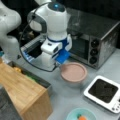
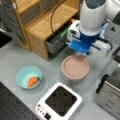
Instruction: Pick up the pan. Place the pan on the table. Pick up the bowl. Place the bowl on the stove.
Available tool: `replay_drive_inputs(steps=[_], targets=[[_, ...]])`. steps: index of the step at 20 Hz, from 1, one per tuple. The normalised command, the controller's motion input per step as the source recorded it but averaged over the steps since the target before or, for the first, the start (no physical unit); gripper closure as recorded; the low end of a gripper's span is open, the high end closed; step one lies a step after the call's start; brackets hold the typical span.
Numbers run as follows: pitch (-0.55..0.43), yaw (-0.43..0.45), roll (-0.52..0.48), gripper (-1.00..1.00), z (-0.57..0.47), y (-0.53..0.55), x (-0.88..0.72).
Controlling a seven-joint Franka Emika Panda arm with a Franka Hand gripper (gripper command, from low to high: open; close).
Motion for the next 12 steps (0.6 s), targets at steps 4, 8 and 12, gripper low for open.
replay_drive_inputs(steps=[4, 8, 12], targets=[[-0.219, -0.026, 0.164, 1.00, -0.33, -0.11, 0.02], [-0.128, -0.012, 0.125, 1.00, -0.12, -0.08, 0.06], [-0.086, -0.026, 0.074, 1.00, -0.04, -0.06, 0.06]])
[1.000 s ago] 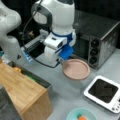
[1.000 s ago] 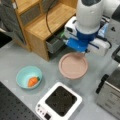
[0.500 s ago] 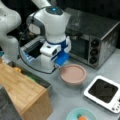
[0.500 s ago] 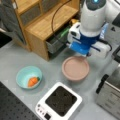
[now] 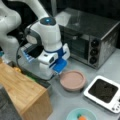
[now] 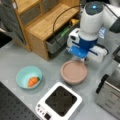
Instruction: Pick up the pan. Place the pan on the table. Pick up the bowl. Place the bowl on the stove.
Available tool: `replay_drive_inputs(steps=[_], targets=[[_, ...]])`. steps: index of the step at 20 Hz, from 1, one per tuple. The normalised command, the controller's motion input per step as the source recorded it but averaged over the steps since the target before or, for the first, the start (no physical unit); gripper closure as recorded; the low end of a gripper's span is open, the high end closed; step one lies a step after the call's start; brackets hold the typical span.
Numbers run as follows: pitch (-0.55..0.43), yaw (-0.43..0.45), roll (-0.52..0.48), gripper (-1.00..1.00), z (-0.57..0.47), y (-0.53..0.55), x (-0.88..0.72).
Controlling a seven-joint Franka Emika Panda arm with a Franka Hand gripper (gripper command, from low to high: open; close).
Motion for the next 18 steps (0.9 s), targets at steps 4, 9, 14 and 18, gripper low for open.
replay_drive_inputs(steps=[4, 9, 14, 18], targets=[[-0.061, -0.058, 0.004, 1.00, -0.07, -0.02, 0.07], [-0.049, -0.062, -0.074, 1.00, -0.11, 0.01, 0.12], [-0.036, 0.001, -0.147, 1.00, -0.12, 0.00, 0.13], [-0.019, 0.047, -0.150, 1.00, -0.05, -0.01, 0.09]])
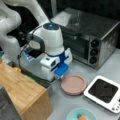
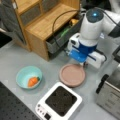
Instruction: Pick up the pan. Place the pan on the table. Pick up the bowl. Place the bowl on the stove.
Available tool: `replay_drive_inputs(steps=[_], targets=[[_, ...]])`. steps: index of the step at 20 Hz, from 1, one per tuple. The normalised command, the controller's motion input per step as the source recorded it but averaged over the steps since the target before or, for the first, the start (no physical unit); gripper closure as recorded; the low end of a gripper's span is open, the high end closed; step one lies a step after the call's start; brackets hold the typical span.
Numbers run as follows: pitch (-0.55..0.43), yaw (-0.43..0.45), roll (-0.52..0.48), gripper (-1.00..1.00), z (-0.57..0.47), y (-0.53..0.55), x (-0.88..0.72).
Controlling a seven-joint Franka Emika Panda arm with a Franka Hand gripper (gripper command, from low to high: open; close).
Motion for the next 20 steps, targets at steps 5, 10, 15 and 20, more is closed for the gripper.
replay_drive_inputs(steps=[5, 10, 15, 20], targets=[[-0.028, 0.066, -0.100, 1.00, -0.04, -0.01, 0.06], [-0.029, 0.068, -0.074, -1.00, -0.04, 0.00, 0.02], [-0.035, 0.069, -0.027, -1.00, -0.03, 0.02, -0.01], [-0.041, 0.069, -0.008, -1.00, -0.03, 0.02, 0.02]])
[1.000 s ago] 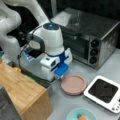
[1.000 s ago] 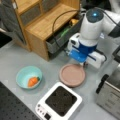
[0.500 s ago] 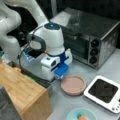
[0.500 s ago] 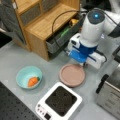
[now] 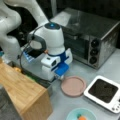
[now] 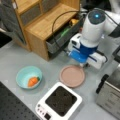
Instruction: Pick up the pan. Place the pan on the table. Pick up the bowl. Place the bowl on the stove.
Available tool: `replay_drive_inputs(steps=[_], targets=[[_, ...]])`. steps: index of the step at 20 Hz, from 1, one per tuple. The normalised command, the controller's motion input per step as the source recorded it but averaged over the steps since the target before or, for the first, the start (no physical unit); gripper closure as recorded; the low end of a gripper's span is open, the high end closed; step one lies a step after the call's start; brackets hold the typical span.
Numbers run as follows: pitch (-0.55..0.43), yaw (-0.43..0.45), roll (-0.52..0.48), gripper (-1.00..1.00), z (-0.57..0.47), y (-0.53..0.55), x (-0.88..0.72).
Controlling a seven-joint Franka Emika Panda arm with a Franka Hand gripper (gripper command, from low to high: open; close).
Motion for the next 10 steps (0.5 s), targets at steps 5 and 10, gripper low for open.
replay_drive_inputs(steps=[5, 10], targets=[[-0.026, 0.059, -0.002, -1.00, 0.03, 0.01, 0.03], [0.029, 0.051, 0.009, -1.00, 0.16, 0.02, 0.03]])
